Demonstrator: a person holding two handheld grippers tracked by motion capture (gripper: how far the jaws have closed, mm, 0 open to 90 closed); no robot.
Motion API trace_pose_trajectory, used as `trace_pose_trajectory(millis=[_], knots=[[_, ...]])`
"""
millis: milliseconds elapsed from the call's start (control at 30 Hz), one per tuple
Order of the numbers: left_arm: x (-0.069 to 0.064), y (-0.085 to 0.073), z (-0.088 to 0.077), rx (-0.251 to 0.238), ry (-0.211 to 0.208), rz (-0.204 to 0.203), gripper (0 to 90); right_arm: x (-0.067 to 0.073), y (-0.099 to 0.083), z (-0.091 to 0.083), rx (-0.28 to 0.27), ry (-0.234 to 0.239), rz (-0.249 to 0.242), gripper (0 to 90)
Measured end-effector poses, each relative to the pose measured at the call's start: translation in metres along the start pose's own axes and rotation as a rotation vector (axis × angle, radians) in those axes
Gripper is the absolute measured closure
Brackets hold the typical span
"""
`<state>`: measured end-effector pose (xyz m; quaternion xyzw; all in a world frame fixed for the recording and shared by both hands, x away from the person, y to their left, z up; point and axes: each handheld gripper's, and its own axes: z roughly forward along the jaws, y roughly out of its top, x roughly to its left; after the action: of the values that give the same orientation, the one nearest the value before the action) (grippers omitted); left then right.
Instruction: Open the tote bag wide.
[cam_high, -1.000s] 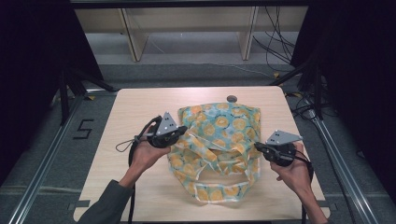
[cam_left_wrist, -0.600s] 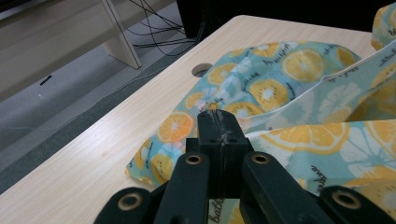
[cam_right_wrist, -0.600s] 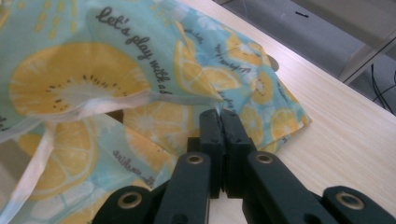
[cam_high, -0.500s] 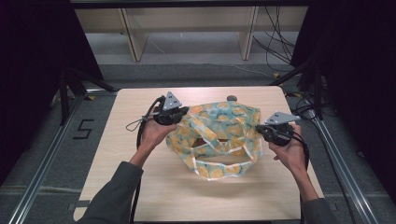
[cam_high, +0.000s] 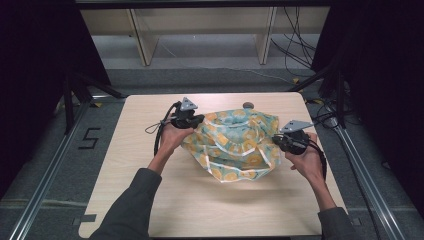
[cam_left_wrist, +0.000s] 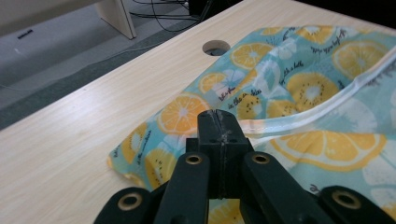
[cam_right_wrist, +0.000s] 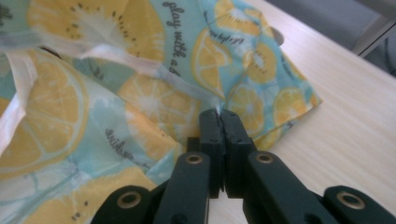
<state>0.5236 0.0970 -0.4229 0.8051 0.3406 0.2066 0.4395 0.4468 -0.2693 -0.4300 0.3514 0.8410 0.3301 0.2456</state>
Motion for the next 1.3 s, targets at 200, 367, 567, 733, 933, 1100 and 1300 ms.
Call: trace_pose_trajectory(millis=[200,367,567,733,933,1100,1300], knots=[[0.0,-0.002,0.005,0.02,-0.002,0.0,89.6,0.004,0.005,-0.007,-0.048,0.064,0.041,76.7],[0.0,0.002,0.003,0.02,-0.009,-0.012,89.6,0.013,0.019,-0.015,-0.105,0.135,0.021,64.8],[-0.002,0.01,-0.002,0.008,-0.018,-0.008,89.6,0.028,0.036,-0.012,-0.084,0.202,-0.053,70.6],[-0.002,0.012,-0.003,0.007,-0.008,-0.002,89.6,0.022,0.046,-0.003,-0.074,0.173,-0.079,90.0],[0.005,0.01,-0.001,-0.001,0.003,-0.029,89.6,-0.006,0.065,0.004,-0.067,0.061,-0.044,90.0],[0.012,0.007,0.002,-0.016,-0.006,-0.074,89.4,-0.038,0.076,0.024,-0.027,-0.026,0.049,90.0],[0.004,0.005,0.009,0.039,-0.047,-0.061,74.0,-0.051,0.071,0.067,0.12,-0.077,0.059,90.0]])
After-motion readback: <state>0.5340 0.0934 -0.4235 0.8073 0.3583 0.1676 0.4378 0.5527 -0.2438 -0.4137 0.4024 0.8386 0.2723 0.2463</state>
